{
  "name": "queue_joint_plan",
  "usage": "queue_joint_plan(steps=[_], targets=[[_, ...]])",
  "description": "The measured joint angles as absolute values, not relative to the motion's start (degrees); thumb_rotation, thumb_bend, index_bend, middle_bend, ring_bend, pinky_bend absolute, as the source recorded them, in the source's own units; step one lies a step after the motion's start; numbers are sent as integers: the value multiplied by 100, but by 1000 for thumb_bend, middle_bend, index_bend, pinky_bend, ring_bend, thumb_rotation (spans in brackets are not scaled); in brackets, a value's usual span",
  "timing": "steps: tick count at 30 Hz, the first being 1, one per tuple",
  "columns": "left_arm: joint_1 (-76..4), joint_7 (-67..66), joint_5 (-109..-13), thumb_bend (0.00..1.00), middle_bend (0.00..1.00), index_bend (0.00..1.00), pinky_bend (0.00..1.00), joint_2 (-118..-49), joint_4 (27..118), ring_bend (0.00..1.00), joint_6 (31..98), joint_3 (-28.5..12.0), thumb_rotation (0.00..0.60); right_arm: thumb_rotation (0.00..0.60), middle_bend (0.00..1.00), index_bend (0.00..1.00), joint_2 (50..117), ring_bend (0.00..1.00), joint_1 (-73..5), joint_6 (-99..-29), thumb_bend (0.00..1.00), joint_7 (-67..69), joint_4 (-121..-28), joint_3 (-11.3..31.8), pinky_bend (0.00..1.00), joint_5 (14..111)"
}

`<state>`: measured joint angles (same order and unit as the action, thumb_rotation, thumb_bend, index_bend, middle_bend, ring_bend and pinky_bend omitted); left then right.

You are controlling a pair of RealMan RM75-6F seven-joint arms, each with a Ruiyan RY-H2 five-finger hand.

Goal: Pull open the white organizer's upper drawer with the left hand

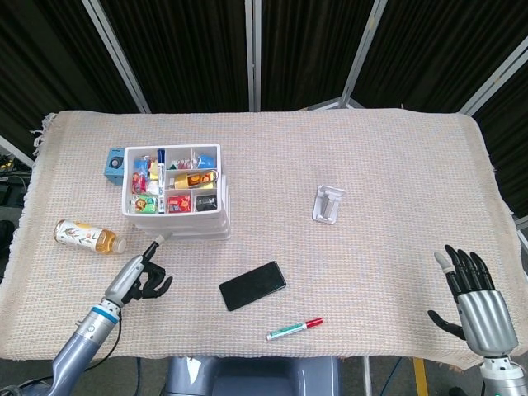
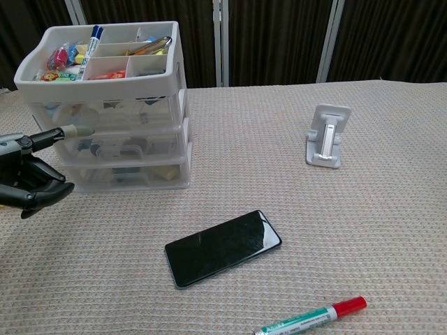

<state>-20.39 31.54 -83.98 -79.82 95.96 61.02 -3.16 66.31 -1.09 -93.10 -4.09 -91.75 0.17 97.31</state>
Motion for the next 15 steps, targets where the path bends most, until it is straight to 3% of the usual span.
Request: queue_joint_plan(steps=[15], targets=[[-2372,2958,-8031,502,875,0,746,-8246,9526,865,5783,-493,600,600,0,0,6629,0,-103,-9287,0,-381,-9198,33,0,9684]])
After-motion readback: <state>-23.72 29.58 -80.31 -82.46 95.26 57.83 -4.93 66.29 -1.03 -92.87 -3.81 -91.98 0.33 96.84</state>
